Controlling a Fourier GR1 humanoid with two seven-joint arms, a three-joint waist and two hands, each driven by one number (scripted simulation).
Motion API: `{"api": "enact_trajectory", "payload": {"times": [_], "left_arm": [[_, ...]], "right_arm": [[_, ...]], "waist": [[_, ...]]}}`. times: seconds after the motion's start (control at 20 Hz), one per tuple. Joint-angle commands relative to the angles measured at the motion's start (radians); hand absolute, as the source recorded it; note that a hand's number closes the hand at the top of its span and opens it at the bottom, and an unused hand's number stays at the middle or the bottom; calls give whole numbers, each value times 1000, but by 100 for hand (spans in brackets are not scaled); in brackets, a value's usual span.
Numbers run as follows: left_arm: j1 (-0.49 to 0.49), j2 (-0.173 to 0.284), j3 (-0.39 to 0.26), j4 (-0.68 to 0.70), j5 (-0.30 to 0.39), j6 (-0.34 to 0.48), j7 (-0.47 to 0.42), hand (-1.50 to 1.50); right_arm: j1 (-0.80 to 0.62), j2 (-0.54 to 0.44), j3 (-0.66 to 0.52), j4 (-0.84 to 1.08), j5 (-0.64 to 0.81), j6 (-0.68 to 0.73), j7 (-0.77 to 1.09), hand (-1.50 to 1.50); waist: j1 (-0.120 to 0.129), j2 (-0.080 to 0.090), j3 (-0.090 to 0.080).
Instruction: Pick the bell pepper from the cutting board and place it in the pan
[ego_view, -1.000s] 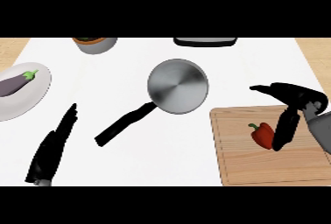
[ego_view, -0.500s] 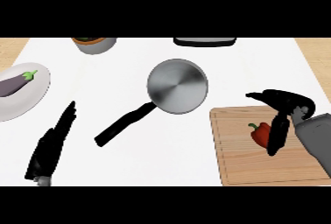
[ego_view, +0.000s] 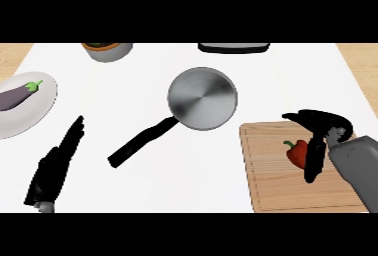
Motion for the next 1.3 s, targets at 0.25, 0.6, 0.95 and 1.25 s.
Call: {"api": "enact_trajectory", "payload": {"times": [0.25, 0.6, 0.95, 1.25], "left_arm": [[-2, -53, 4, -33, -67, -3, 42, 0], [32, -78, 28, -48, -82, -24, 22, 0], [-22, -99, 67, 2, -83, -53, 28, 0], [3, -108, 54, -38, -115, -56, 25, 0]], "right_arm": [[-31, 78, -58, 87, 129, 77, -36, -150], [55, 59, -82, 130, 269, 10, -195, -150], [79, 193, -101, 93, 323, -9, -132, -150], [83, 178, -127, 255, 376, -117, -332, 150]], "waist": [[1, 0, 0], [1, 0, 0], [-3, 0, 0], [2, 1, 0]]}}
